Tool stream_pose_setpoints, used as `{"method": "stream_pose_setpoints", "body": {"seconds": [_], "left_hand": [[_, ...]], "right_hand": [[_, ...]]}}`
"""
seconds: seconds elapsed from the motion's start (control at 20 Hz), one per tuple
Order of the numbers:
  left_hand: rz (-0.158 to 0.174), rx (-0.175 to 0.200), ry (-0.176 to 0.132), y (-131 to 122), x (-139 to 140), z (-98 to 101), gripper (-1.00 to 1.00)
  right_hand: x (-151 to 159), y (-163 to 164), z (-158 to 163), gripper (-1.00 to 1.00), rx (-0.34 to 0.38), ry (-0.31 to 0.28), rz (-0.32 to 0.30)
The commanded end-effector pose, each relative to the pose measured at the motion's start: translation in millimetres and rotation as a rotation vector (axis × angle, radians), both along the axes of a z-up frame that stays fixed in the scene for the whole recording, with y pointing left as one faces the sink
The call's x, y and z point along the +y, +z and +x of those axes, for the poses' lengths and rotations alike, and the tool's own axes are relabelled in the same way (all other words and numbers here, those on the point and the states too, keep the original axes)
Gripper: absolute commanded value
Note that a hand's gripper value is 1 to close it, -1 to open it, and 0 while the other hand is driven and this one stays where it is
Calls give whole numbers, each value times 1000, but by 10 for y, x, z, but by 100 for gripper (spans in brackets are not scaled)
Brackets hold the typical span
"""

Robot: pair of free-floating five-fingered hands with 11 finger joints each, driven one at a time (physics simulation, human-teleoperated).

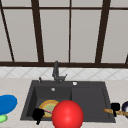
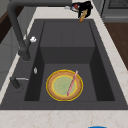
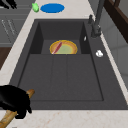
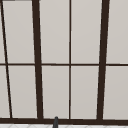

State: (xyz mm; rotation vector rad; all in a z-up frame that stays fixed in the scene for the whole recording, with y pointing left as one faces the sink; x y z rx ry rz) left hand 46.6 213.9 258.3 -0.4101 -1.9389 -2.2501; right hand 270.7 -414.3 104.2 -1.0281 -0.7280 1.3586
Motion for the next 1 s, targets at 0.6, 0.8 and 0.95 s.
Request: {"method": "stream_pose_setpoints", "body": {"seconds": [0.6,0.8,0.95], "left_hand": [[0,0,0,0,0,0,0],[0,0,0,0,0,0,0],[0,0,0,0,0,0,0]], "right_hand": [[411,412,-24,100,-98,-78,14],[648,570,-29,100,-95,-64,19],[846,697,-36,100,-93,-60,17]]}}
